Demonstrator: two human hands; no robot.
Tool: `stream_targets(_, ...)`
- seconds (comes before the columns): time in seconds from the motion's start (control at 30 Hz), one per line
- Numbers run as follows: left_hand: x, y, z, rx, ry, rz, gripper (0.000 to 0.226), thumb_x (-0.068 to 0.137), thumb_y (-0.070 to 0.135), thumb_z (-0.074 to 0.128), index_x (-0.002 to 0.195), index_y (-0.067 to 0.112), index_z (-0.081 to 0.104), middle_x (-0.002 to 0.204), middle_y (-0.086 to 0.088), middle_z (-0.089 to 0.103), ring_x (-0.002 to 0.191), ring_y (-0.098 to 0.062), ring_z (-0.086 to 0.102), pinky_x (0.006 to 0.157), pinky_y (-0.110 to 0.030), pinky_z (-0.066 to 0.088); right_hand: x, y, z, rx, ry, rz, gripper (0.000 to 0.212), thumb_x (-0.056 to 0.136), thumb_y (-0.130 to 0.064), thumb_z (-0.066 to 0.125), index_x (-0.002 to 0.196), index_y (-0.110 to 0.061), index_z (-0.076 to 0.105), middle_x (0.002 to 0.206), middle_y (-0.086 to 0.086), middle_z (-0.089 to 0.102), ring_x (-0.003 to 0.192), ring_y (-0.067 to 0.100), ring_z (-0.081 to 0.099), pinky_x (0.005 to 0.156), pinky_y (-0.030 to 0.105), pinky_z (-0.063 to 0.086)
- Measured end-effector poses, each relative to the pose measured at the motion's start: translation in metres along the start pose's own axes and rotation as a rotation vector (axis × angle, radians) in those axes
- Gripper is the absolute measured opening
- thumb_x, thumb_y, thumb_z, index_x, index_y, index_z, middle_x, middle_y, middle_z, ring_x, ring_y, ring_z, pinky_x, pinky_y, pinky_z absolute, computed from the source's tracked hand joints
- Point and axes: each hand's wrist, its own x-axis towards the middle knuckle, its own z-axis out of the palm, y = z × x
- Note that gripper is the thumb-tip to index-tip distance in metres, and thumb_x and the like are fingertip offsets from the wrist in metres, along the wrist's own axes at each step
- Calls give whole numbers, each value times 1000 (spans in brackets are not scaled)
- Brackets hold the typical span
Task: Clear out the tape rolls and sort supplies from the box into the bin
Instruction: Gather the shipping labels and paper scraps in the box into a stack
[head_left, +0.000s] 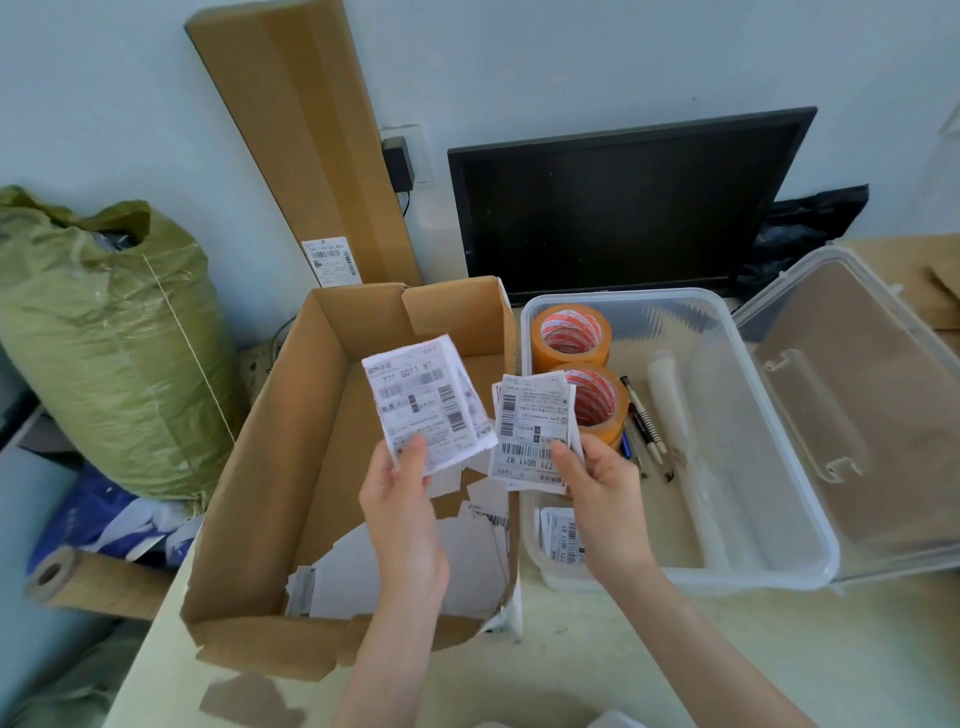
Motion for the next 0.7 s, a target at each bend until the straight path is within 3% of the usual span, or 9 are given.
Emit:
stream_targets(0.1,-5,-8,2,186,-123,42,14,92,14,59,95,26,64,94,15,70,85,7,64,65,-6,46,-2,-4,1,38,-59,-13,22,96,-9,53,109,-20,68,106,-6,74,99,10,68,81,25,56)
stream_targets(0.27,-3,-30,8,462,-214,61,8,90,20,63,97,24,63,93,13,68,88,-4,64,71,-15,51,-4,-4,1,-17,-107,-41,20,96,-12,52,109,-14,67,103,-3,74,97,9,69,76,23,57)
stream_targets(0.37,-4,-32,10,573,-247,100,8,90,22,64,97,24,60,93,14,66,86,-3,62,66,-11,49,-3,-3,1,-88,-111,-8,19,98,-12,50,104,-18,67,96,-6,74,88,11,71,64,25,58)
stream_targets(0.47,-2,-26,8,578,-271,128,16,94,28,55,110,27,53,100,21,59,93,2,58,65,-5,47,-2,-1,2,-107,-127,1,19,99,-11,47,106,-13,65,96,-2,74,85,14,70,54,26,56)
stream_targets(0.57,7,-13,7,460,-325,44,25,100,35,38,124,34,45,108,23,56,98,7,55,67,-3,46,-3,-2,4,-98,-163,-1,19,100,-11,46,107,-12,63,99,-2,72,88,14,71,56,27,57)
stream_targets(0.63,10,-7,11,310,-390,-72,30,101,39,32,126,32,49,110,14,64,101,0,60,80,-16,52,-3,-2,5,-96,-192,-4,18,99,-11,46,108,-14,62,102,-3,72,91,13,70,60,27,58)
stream_targets(0.7,9,-6,18,173,-423,-189,33,102,39,32,125,27,52,112,2,68,105,-15,64,91,-41,53,-3,-2,6,-85,-215,-4,18,99,-9,47,109,-16,60,106,-2,71,94,14,70,63,29,59)
